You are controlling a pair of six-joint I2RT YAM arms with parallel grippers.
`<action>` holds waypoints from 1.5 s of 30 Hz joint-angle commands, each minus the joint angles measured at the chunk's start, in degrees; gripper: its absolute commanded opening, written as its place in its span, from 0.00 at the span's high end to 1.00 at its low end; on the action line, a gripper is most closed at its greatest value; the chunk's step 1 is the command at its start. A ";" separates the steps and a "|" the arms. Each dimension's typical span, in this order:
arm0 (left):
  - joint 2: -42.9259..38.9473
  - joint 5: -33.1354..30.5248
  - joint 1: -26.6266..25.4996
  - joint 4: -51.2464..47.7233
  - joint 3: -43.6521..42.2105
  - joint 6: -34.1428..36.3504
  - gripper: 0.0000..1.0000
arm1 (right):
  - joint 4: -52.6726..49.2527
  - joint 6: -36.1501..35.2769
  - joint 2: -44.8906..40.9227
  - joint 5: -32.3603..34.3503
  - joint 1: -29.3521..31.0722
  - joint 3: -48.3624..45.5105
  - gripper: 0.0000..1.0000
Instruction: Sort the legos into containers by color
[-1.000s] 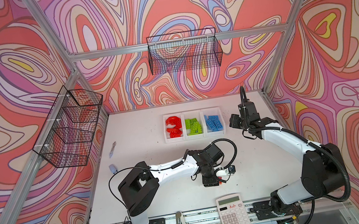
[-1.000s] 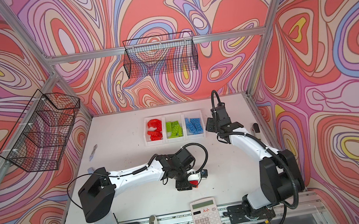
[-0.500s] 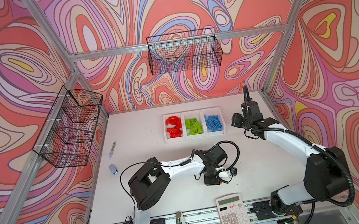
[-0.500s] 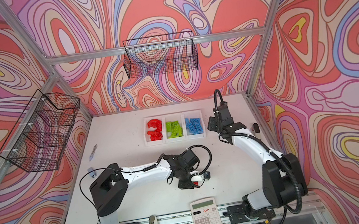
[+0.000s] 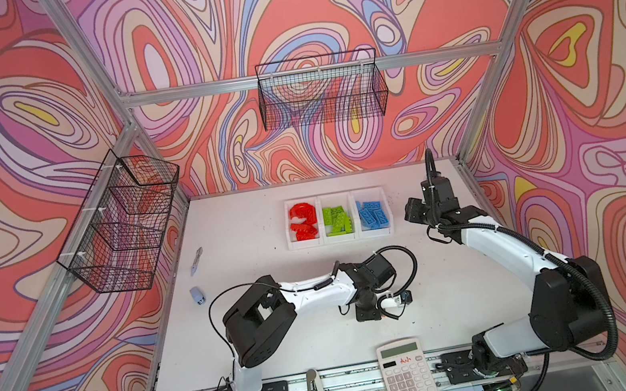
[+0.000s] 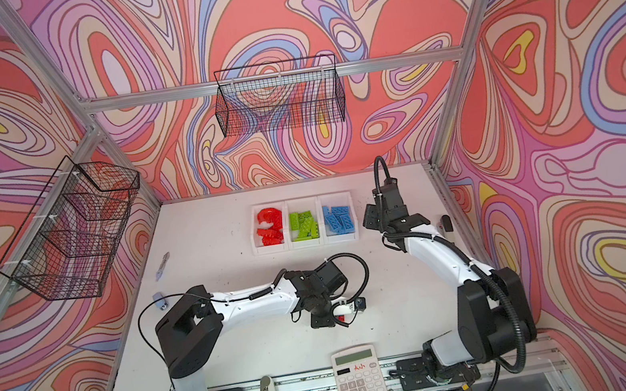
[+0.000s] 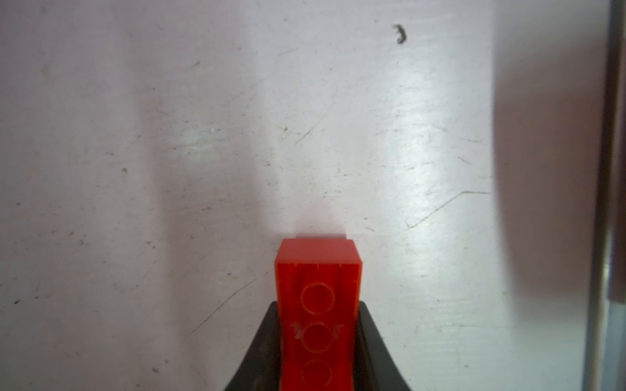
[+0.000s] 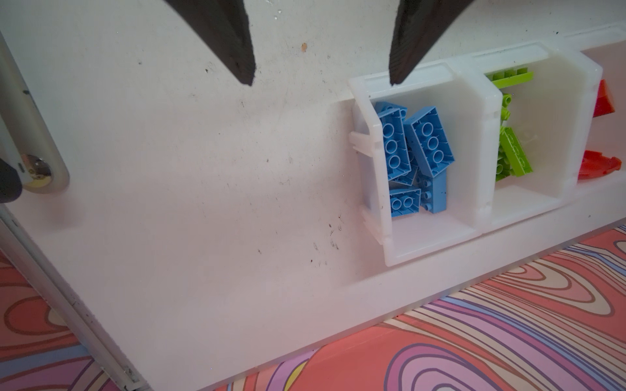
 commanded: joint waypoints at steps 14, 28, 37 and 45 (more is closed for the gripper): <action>-14.55 -14.58 25.34 19.90 -3.74 -29.39 0.83 | 0.86 1.12 -0.52 -2.24 -0.55 -2.65 0.34; 3.88 -17.77 36.55 25.43 12.93 -23.10 0.76 | 1.23 3.21 -1.59 -3.68 -0.56 -3.87 0.35; 9.42 -19.51 36.99 22.66 20.14 -20.72 0.47 | 1.01 4.18 -2.33 -3.33 -0.49 -5.14 0.35; 4.15 -22.54 37.39 25.14 15.00 -21.83 0.24 | 0.66 3.48 -1.36 -2.61 -0.56 -3.88 0.35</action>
